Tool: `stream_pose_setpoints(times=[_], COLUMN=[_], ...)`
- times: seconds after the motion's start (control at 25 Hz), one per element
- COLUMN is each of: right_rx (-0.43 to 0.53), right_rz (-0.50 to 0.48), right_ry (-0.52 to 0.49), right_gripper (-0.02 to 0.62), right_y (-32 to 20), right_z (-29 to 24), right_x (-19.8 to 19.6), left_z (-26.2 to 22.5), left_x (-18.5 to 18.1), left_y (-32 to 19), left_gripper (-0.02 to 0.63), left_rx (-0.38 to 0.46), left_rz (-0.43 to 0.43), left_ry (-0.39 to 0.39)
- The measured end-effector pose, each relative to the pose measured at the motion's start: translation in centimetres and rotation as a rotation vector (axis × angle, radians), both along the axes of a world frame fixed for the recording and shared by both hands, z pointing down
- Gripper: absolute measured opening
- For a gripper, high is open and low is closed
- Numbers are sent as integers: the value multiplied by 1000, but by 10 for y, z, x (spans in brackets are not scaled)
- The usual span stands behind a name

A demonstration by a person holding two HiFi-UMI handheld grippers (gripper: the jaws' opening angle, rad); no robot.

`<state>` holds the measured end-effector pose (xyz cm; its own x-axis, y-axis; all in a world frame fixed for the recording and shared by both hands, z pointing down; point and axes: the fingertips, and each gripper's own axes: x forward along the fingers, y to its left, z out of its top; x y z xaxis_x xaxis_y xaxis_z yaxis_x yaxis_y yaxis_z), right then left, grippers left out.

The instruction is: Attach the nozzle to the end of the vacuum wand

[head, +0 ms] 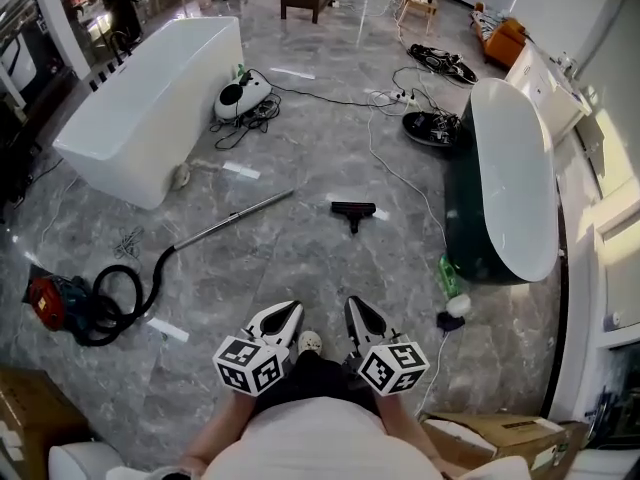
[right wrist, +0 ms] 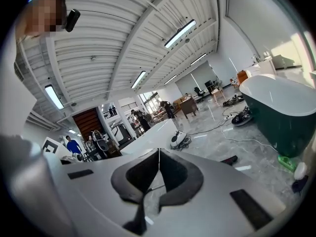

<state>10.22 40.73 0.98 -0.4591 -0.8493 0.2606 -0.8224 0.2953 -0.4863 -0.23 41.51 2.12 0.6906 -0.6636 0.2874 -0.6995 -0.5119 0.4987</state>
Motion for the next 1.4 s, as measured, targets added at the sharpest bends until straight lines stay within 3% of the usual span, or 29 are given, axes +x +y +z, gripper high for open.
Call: stream_pose_setpoints(times=[0.24,0.56,0.76,1.0,1.4], right_rx=[17,37,48,84,88], right_rz=[-32,-16,30,80,114], right_ry=[3,10,12,57,89], right_gripper=[14,14,14,14,14], right_y=[-46,-81,-100,-133,-224], right_z=[4,-3,-9,-13,-15], right_x=[13,12,16,23,16], left_z=[5,2,-4,-8,-10], left_x=[4,-4,-1,5,-8], left_y=[-43,-63,-79,-118,-226], left_gripper=[10,11,11,11,10], left_rx=[14,23,57,149,156], left_rz=[-71,-122,-101,-40,-7], left_ry=[-15,-44,-48,-145,-132])
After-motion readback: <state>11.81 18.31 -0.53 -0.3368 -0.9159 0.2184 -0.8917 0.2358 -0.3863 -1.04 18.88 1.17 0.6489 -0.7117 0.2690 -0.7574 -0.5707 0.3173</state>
